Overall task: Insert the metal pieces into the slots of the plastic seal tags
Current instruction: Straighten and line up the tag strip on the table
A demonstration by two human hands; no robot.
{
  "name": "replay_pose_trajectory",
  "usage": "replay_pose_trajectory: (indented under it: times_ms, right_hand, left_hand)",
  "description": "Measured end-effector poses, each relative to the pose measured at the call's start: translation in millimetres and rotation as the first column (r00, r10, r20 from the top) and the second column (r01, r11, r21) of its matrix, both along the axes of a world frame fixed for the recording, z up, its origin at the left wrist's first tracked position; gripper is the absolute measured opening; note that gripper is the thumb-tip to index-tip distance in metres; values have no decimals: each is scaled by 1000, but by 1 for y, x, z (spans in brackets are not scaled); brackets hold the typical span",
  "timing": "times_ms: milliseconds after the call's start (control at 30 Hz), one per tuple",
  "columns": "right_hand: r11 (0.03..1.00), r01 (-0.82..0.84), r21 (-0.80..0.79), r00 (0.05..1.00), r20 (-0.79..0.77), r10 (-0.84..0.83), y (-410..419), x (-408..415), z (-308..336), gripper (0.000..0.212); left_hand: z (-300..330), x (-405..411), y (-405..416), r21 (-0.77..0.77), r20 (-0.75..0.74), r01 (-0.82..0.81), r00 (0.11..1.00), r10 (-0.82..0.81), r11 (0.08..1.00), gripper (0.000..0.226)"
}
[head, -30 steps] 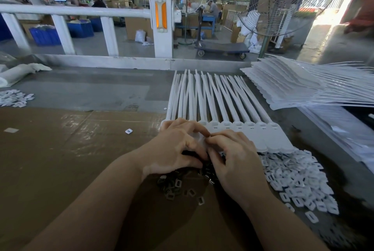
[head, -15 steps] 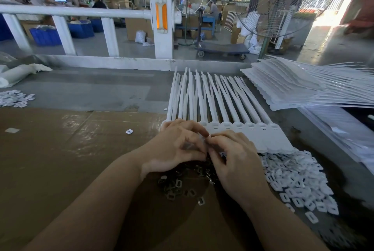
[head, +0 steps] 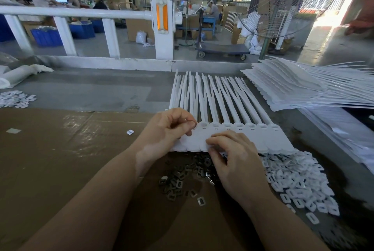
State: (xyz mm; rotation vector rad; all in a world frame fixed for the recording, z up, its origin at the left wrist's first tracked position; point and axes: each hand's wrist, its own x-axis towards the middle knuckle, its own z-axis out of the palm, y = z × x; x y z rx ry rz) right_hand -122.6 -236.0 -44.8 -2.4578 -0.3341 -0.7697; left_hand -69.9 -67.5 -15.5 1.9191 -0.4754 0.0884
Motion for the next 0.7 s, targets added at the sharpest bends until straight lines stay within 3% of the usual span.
replay_pose_trajectory:
  times_ms: [233,700]
  right_hand:
    - [1000,7,-7,1000,-1,-7,0,-1,-1,8]
    - [1000,6,-1,1000,14,-6,-1,-1,-1,8]
  left_hand:
    - [2,-2,1,-123,-72,-19,997,10,992,10]
    - [4,-1,-2,-181,-69,-131,990,121,975,17]
